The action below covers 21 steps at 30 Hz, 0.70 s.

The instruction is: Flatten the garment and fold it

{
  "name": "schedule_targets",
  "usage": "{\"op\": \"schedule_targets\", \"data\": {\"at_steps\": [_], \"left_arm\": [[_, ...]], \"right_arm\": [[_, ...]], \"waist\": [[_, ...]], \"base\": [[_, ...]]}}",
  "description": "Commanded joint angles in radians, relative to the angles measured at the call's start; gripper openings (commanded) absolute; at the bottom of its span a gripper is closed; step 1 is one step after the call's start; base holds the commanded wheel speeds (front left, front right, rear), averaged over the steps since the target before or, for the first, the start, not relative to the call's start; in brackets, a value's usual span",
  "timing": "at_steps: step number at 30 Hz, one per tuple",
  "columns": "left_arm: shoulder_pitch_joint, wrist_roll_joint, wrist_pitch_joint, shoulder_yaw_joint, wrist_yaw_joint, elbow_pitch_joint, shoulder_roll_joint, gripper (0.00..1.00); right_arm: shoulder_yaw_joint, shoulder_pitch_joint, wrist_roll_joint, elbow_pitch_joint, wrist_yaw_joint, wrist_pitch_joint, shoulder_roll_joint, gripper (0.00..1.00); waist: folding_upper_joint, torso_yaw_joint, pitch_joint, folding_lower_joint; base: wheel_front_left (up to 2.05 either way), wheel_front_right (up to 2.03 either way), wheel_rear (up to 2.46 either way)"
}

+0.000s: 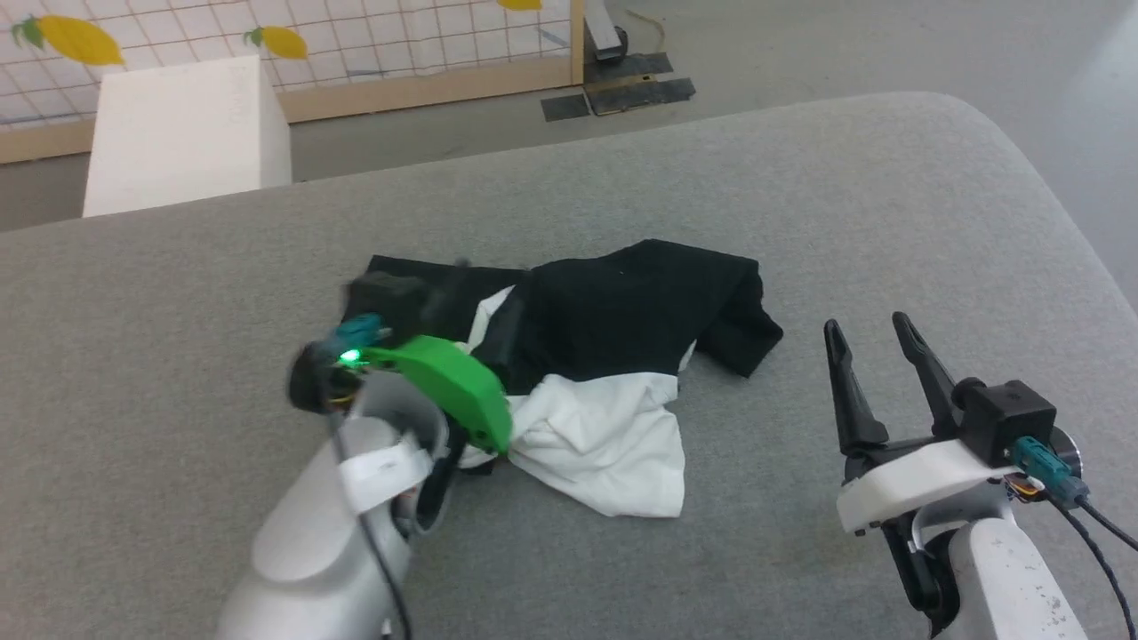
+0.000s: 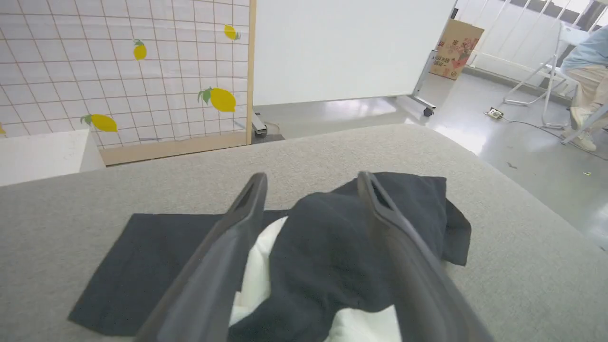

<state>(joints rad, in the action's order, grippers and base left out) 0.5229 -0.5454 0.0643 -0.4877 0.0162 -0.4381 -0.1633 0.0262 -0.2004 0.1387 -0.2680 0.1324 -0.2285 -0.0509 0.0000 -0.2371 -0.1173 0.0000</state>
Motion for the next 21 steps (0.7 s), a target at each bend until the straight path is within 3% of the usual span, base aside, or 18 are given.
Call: {"op": "schedule_targets", "data": {"at_steps": [1,5,13,21], "left_arm": [[-0.038,0.009,0.07,0.028,-0.021,0.035,-0.027,1.0],[-0.101,0.025,0.177,0.101,-0.056,0.131,-0.073,1.0],[-0.273,0.109,0.197,0.256,-0.084,0.296,-0.122,1.0],[-0.422,0.22,0.197,0.366,-0.076,0.383,-0.058,1.0]], "right_arm": [[-0.002,0.016,-0.005,0.01,-0.002,0.004,0.001,1.0],[-0.007,0.018,-0.009,0.027,-0.002,0.013,0.001,1.0],[-0.013,0.02,-0.007,0.048,-0.002,0.021,0.001,1.0],[-0.009,0.022,-0.016,0.055,-0.002,0.033,0.001,1.0]], "waist": [[0.0,0.023,0.012,0.0],[0.0,0.051,0.013,0.0],[0.0,0.092,0.005,0.0],[0.0,0.131,0.002,0.0]], "base": [[0.0,0.0,0.0],[0.0,0.0,0.0],[0.0,0.0,0.0],[0.0,0.0,0.0]]}}
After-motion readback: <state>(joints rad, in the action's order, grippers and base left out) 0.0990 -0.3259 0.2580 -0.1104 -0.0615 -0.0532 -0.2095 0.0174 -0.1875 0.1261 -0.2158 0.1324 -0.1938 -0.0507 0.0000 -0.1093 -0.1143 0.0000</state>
